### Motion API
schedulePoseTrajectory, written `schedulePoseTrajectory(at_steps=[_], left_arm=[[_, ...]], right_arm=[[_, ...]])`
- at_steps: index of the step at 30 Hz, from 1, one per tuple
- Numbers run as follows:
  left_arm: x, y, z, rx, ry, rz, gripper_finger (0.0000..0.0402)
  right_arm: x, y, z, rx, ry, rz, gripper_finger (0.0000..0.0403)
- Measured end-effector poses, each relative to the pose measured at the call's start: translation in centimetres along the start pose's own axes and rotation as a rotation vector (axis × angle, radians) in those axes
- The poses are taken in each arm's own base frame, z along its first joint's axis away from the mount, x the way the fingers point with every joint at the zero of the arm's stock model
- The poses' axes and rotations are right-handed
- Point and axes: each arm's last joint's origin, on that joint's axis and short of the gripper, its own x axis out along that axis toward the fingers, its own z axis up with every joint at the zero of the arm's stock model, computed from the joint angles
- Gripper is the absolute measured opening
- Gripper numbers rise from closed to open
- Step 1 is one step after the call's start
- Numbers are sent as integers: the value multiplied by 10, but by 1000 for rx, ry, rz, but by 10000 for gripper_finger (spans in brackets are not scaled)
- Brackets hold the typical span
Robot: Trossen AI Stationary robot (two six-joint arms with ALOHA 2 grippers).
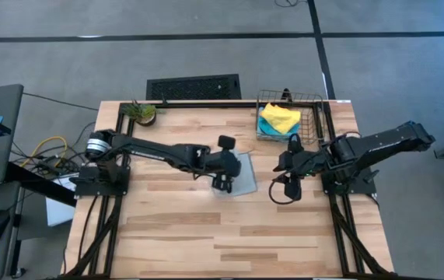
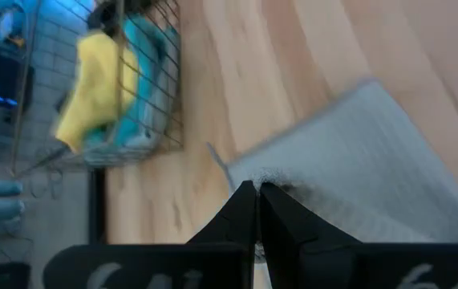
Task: Fold microfiber towels
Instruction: Fold the gray microfiber cloth
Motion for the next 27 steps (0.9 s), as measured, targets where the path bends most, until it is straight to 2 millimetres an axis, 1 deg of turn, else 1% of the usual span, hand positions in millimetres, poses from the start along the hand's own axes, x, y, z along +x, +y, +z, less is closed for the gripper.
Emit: schedulePoseTrajectory(at_steps=[4, 8, 11, 13, 15, 17, 21, 23, 27], left_arm=[[11, 6, 18, 26, -6, 7, 0], [22, 3, 29, 40, -6, -46, 0], [35, -10, 27, 70, 38, -99, 0], [43, -18, 30, 84, 40, -110, 0], [45, -25, 30, 97, 48, -122, 0], [49, -30, 30, 95, 54, -130, 0], [54, -36, 27, 90, 85, -133, 0], [54, -35, 29, 77, 63, -127, 0], [55, -36, 28, 98, 66, -135, 4]], right_arm=[[-3, -1, -2, -2, 5, 0, 195], [-9, -3, -3, 2, -2, 0, 195], [-13, -4, -4, 3, -13, 5, 195], [-17, -6, -7, 2, -5, 2, 195], [-20, -6, -5, 6, -28, 10, 195], [-21, -7, -8, 5, -18, 7, 195], [-25, -7, -8, 8, -35, 13, 195], [-26, -7, -7, 11, -50, 19, 195], [-27, -7, -7, 13, -51, 20, 195]])
